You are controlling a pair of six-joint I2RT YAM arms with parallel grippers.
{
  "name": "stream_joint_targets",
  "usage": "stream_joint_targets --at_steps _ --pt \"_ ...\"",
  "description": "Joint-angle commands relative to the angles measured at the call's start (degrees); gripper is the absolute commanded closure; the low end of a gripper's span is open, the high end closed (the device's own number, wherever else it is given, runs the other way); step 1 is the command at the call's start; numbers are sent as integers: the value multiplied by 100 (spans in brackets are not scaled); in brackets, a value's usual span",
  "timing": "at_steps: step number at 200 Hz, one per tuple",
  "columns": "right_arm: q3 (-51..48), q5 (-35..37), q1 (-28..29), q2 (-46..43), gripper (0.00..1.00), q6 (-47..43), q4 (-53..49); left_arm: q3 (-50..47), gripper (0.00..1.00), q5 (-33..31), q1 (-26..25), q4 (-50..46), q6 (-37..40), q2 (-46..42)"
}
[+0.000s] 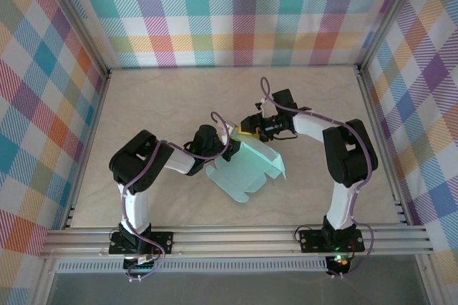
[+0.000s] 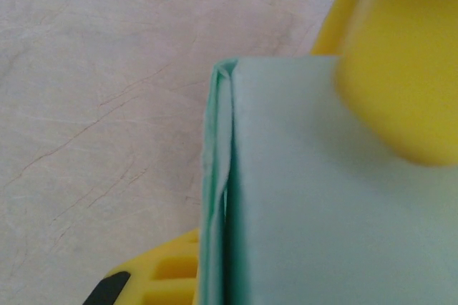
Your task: Fold the paper box
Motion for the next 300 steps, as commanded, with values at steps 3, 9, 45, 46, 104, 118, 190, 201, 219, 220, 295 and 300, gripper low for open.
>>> stream_joint_targets --at_steps 3,9,45,46,104,118,190,201,219,220,295,300 --pt "-195 72 -34 -380 38 274 232 114 100 113 9 48 -75 -30" --pt "-282 126 -68 -462 38 350 380 101 100 155 18 63 -87 -47" --pt "-971 252 -478 -964 41 1109 1271 101 100 652 65 96 -251 -140" --pt "-990 255 -488 -974 42 1125 1288 102 100 672 68 103 -255 -142" --pt "-1522 -395 -618 -1052 68 1030 1378 217 100 1312 115 309 -646 -254" --pt "-1622 -516 -565 -1051 70 996 1425 245 100 1348 114 362 -726 -268" --pt "-1755 -594 148 -826 81 1285 1930 348 100 978 123 369 -1032 -206" --pt "-1768 -583 234 -761 82 1410 2078 358 100 902 125 347 -1053 -206" --pt "-1825 -498 317 -685 83 1637 2350 359 100 756 123 306 -1102 -218" --pt "-1826 -498 319 -680 83 1648 2368 358 100 759 128 304 -1103 -221" --pt "-1780 -388 -150 -1001 80 1588 2079 192 100 1063 172 314 -802 -289" --pt "-1783 -381 -163 -985 81 1624 2100 204 100 1098 178 339 -816 -285"
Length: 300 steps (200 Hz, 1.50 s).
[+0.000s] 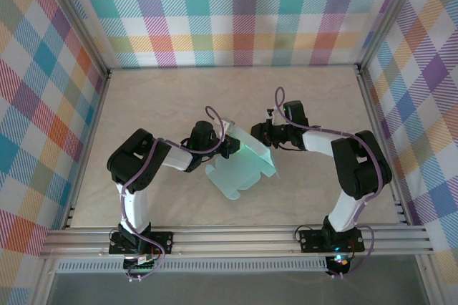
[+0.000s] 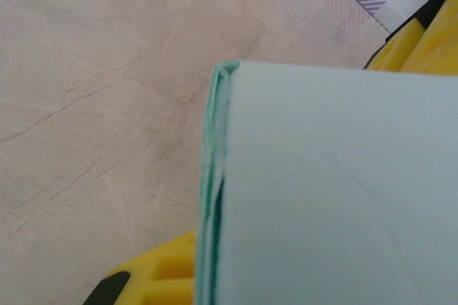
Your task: Fold the paper box
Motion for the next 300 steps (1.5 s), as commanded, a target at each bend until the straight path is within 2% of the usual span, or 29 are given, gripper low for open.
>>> stream_joint_targets --at_steps 1,25,57,87,97,110,146,161,182,207,244,277,300 --pt "-65 -520 19 -160 81 18 -156 86 100 168 -15 465 51 -261" --pt "-167 -599 14 -18 83 291 151 91 100 250 -20 543 -10 -261" --pt "-392 -689 167 92 86 680 690 163 100 -76 -8 449 -204 -233" --pt "-387 -683 336 -87 82 604 722 227 100 -214 -1 399 -453 -173" --pt "-327 -503 247 -256 77 397 411 219 100 -368 -1 319 -531 -202" --pt "-272 -404 61 -427 69 344 238 182 100 -877 1 57 -690 -294" --pt "-40 -180 -574 -837 40 115 -153 -18 100 -1576 2 -302 -1275 -663" --pt "18 -16 -861 -1082 34 3 -308 -108 100 -2362 5 -686 -1817 -905" --pt "-57 229 -1252 -1511 31 0 -289 -320 100 -2716 9 -595 -2164 -1173" --pt "-409 653 -1690 -2191 32 96 -263 -14 100 -2706 19 -1268 -2548 -1254" --pt "-1104 907 -2156 -3276 32 197 -286 137 100 -2314 19 -945 -3438 -1153" --pt "-1587 665 -2183 -3669 33 371 163 264 100 -2040 19 -601 -4120 -1037" --pt "-1751 194 -2181 -3476 34 623 692 382 99 -1850 10 -536 -4174 -958"
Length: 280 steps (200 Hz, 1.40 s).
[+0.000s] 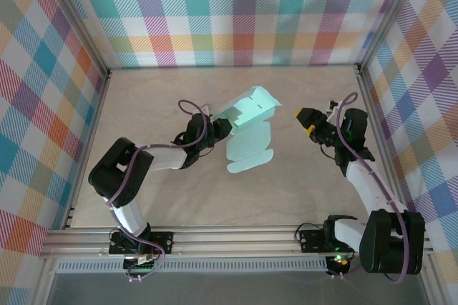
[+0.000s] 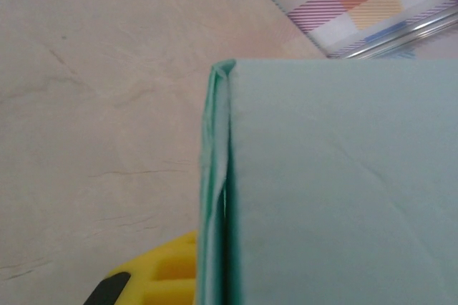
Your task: Fold the paper box
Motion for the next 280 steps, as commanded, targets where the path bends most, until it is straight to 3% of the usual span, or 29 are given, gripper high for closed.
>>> stream_joint_targets --at_steps 1,31,107,164,206,228,280 --pt "-152 -525 -10 150 34 298 650 227 99 299 30 340 -420 121" --pt "23 -1052 148 410 34 470 1067 290 100 508 30 530 -453 249" --pt "590 -869 1035 1131 34 635 1454 277 100 863 12 1061 -613 354" --pt "874 -782 1207 1473 34 546 1116 222 100 926 -6 1213 -468 356" --pt "884 -595 1220 1239 34 369 667 233 100 957 -57 1207 -374 392" --pt "1005 -486 1215 1267 38 377 313 245 100 740 -119 910 -24 227" --pt "1093 -534 1220 1371 62 641 133 228 100 654 -241 782 362 109"
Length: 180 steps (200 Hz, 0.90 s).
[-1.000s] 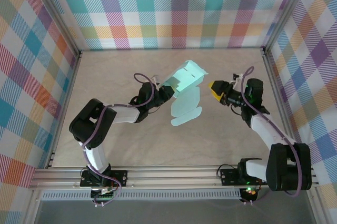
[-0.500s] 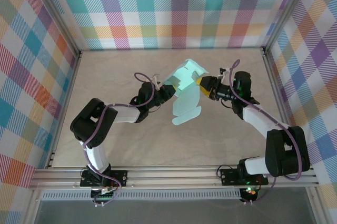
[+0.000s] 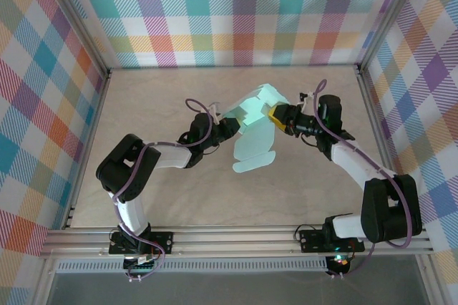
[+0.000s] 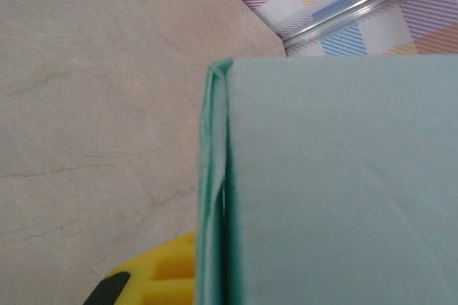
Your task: Fold the paper box
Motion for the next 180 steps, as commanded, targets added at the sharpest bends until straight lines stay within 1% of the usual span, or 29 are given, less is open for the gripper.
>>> stream_joint_targets --at_steps 1,18,58,73,85,92,99,104,112,117,125,147,153,159,162,168,180 --pt "160 40 39 35 62 31 -203 83 100 14 -82 70 331 -269" --pt "190 -12 38 44 70 31 -295 169 100 -27 -116 -163 476 -304" --pt "132 -29 35 34 87 14 -362 203 100 -129 -162 -212 516 -260" --pt "172 -39 39 33 91 16 -420 224 100 -174 -159 -291 534 -278" --pt "194 -66 37 13 92 -16 -453 246 100 -173 -162 -292 525 -257" --pt "185 -56 38 -14 92 -22 -465 249 100 -162 -162 -292 519 -237" --pt "173 -29 39 -43 88 -43 -479 235 100 -162 -158 -277 493 -218" --pt "176 -13 39 -67 84 -54 -508 228 100 -168 -162 -259 482 -208" --pt "190 31 39 -95 73 -68 -596 226 100 -159 -162 -245 471 -194" --pt "199 56 38 -105 71 -85 -640 225 100 -162 -162 -251 467 -191" --pt "198 43 39 -113 73 -101 -638 226 100 -175 -162 -259 458 -205" --pt "190 4 39 -113 87 -134 -650 246 100 -180 -162 -271 451 -185" --pt "181 16 34 -122 89 -144 -645 246 100 -182 -159 -260 438 -174" --pt "187 24 24 -135 88 -149 -674 243 100 -187 -162 -250 409 -164" --pt "181 35 22 -140 87 -153 -691 250 100 -188 -156 -246 398 -164" --pt "187 28 1 -172 80 -160 -717 249 100 -200 -162 -244 388 -157" --pt "198 44 -35 -285 60 -174 -758 247 100 -258 -162 -284 350 -155"
